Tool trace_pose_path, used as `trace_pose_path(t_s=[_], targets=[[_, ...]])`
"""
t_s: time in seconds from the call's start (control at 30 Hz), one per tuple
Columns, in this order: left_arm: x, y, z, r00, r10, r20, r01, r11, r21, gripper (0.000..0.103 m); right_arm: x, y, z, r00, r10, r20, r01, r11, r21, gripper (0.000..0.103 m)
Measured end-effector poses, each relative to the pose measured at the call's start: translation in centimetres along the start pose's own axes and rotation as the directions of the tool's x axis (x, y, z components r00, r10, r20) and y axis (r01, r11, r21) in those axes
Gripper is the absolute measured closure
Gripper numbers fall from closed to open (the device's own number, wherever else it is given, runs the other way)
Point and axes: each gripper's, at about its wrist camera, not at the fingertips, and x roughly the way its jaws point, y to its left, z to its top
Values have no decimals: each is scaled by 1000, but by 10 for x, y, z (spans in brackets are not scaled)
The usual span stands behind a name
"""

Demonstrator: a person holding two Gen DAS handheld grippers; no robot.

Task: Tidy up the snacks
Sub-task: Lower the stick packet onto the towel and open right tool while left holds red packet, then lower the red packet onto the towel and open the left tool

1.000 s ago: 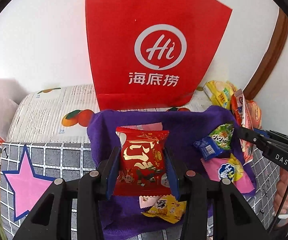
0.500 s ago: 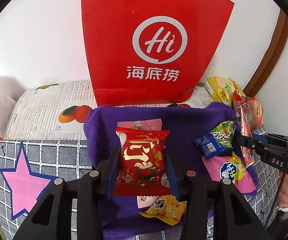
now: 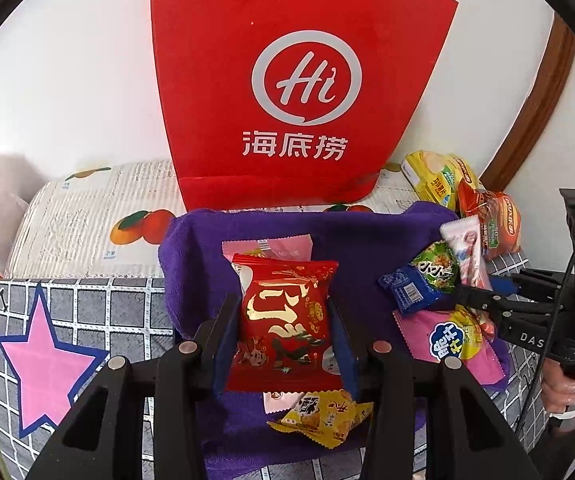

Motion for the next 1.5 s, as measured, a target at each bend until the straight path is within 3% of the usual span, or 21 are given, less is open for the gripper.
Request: trace_pose_path(t_s=[0.07, 0.4, 0.77, 1.5], targets=[[1, 0, 0, 1000, -8, -5, 8, 1000, -2, 61, -6, -1, 0, 1000, 4, 26, -5, 1000, 8, 63], [10, -9, -5, 998, -36, -42, 36, 999, 11, 61, -30, 1, 4, 993, 38, 110, -41, 999, 25, 62], [27, -16, -11, 994, -35, -107, 37, 999, 15, 61, -35, -4, 5, 989, 62, 131, -72, 995, 70, 62], [32, -23, -13, 990, -57, -128, 60, 998, 19, 61, -30, 3, 7, 992, 47, 117, -53, 997, 54, 60]])
